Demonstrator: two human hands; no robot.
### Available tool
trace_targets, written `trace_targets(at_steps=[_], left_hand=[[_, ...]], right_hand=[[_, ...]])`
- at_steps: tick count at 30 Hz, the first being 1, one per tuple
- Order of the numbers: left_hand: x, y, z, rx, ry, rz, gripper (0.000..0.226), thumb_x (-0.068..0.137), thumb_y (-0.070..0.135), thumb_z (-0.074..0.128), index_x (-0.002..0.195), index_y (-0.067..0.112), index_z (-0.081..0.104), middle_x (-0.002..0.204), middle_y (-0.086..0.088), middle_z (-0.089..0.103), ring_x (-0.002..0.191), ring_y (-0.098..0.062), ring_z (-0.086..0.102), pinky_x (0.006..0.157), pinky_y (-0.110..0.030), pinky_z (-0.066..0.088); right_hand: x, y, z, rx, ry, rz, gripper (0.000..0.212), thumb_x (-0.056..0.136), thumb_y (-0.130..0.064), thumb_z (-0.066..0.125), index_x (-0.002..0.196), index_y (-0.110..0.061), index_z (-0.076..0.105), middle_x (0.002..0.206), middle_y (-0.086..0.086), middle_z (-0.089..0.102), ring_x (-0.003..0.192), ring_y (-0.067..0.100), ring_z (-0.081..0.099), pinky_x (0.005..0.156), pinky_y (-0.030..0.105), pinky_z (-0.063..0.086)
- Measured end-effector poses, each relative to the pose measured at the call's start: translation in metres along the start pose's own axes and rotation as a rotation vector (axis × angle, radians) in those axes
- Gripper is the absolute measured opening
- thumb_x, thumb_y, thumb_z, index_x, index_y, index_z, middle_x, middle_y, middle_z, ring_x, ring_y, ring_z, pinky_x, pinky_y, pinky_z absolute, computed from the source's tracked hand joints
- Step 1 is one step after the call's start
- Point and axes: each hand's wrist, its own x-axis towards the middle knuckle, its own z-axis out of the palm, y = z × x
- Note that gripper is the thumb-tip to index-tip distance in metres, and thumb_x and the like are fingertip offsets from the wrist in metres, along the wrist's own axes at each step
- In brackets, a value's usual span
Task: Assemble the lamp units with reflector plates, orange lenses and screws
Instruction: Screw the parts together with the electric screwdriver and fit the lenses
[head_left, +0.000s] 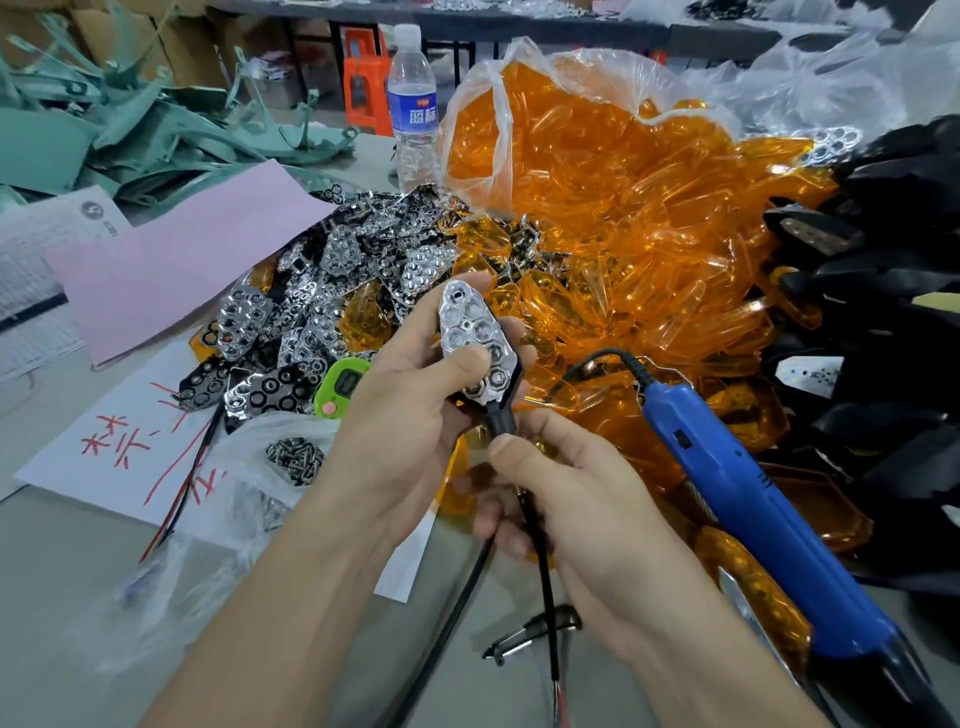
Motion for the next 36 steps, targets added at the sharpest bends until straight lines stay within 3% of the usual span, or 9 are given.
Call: trace_targets(at_steps=[6, 11, 16, 20, 23, 27, 31, 33, 36], left_hand=[[-0.005, -0.01, 0.007, 0.248, -0.069, -0.011, 0.05, 0.092, 0.015, 0.055, 0.133, 0.041, 0.065, 0.118, 0.0, 0.076, 0.111, -0.014, 0.071, 0.087, -0.029, 0.061], [-0.004, -0.014, 0.009, 0.598, 0.162, 0.284, 0.043, 0.087, 0.021, 0.067, 0.119, 0.049, 0.071, 0.109, 0.018, 0.076, 0.101, -0.007, 0.071, 0.096, -0.046, 0.059], [-0.005, -0.003, 0.007, 0.149, 0.228, 0.268, 0.026, 0.084, 0.009, 0.074, 0.109, 0.013, 0.079, 0.095, 0.0, 0.077, 0.081, -0.013, 0.066, 0.073, -0.027, 0.056], [-0.007, 0.001, 0.008, -0.041, 0.242, 0.241, 0.014, 0.084, 0.016, 0.072, 0.096, 0.013, 0.079, 0.115, -0.005, 0.078, 0.111, -0.016, 0.071, 0.097, -0.035, 0.054], [-0.011, 0.005, 0.008, 0.078, 0.125, 0.364, 0.019, 0.081, 0.006, 0.073, 0.084, 0.021, 0.084, 0.104, -0.004, 0.08, 0.118, -0.018, 0.07, 0.099, -0.03, 0.052], [-0.01, 0.01, 0.006, 0.085, 0.192, 0.349, 0.019, 0.091, 0.012, 0.067, 0.085, 0.021, 0.083, 0.086, -0.004, 0.078, 0.082, -0.017, 0.072, 0.072, -0.03, 0.058], [-0.003, 0.014, -0.011, -0.249, 0.436, 0.09, 0.02, 0.098, 0.009, 0.056, 0.101, 0.009, 0.075, 0.072, -0.004, 0.072, 0.068, -0.014, 0.07, 0.062, -0.025, 0.059], [0.001, 0.015, -0.019, -0.068, 0.505, -0.047, 0.027, 0.092, 0.008, 0.055, 0.094, 0.013, 0.081, 0.061, -0.002, 0.065, 0.06, -0.013, 0.065, 0.06, -0.026, 0.058], [0.006, 0.002, -0.02, 0.744, 0.393, -0.12, 0.022, 0.085, 0.02, 0.068, 0.077, 0.032, 0.084, 0.069, 0.011, 0.075, 0.057, -0.002, 0.065, 0.049, -0.016, 0.048]], right_hand=[[-0.002, -0.003, -0.001, -0.057, 0.016, 0.007, 0.01, 0.105, -0.016, 0.053, 0.105, -0.018, 0.063, 0.073, 0.009, 0.059, 0.046, 0.011, 0.043, 0.039, 0.018, 0.031], [0.001, 0.001, -0.006, -0.037, 0.067, 0.068, 0.012, 0.105, -0.011, 0.052, 0.106, -0.006, 0.062, 0.075, 0.01, 0.048, 0.047, 0.009, 0.037, 0.038, 0.016, 0.03], [0.002, -0.002, -0.005, -0.048, -0.009, 0.031, 0.015, 0.103, -0.01, 0.055, 0.093, -0.015, 0.064, 0.067, 0.004, 0.054, 0.047, 0.009, 0.038, 0.041, 0.018, 0.029], [0.0, -0.001, -0.002, -0.062, -0.031, 0.035, 0.009, 0.103, -0.011, 0.055, 0.099, -0.007, 0.061, 0.067, 0.004, 0.055, 0.047, 0.009, 0.037, 0.04, 0.016, 0.029], [0.001, 0.0, -0.004, -0.043, 0.027, 0.05, 0.01, 0.103, -0.01, 0.054, 0.103, -0.002, 0.058, 0.066, 0.005, 0.053, 0.046, 0.01, 0.036, 0.04, 0.018, 0.028], [0.001, 0.001, -0.008, -0.078, 0.048, 0.027, 0.017, 0.099, -0.008, 0.055, 0.082, -0.009, 0.057, 0.072, 0.011, 0.05, 0.048, 0.012, 0.036, 0.041, 0.02, 0.026], [0.001, -0.002, -0.007, -0.056, 0.017, 0.037, 0.007, 0.099, -0.011, 0.058, 0.095, -0.007, 0.06, 0.068, 0.006, 0.055, 0.046, 0.01, 0.039, 0.042, 0.021, 0.025], [0.002, -0.004, -0.009, -0.038, 0.03, 0.045, 0.008, 0.1, -0.012, 0.058, 0.104, -0.005, 0.06, 0.066, 0.003, 0.055, 0.046, 0.009, 0.04, 0.042, 0.021, 0.026], [0.003, -0.007, -0.014, -0.005, 0.062, 0.052, 0.009, 0.101, -0.009, 0.057, 0.108, -0.005, 0.061, 0.063, 0.002, 0.055, 0.046, 0.009, 0.038, 0.042, 0.02, 0.024]])
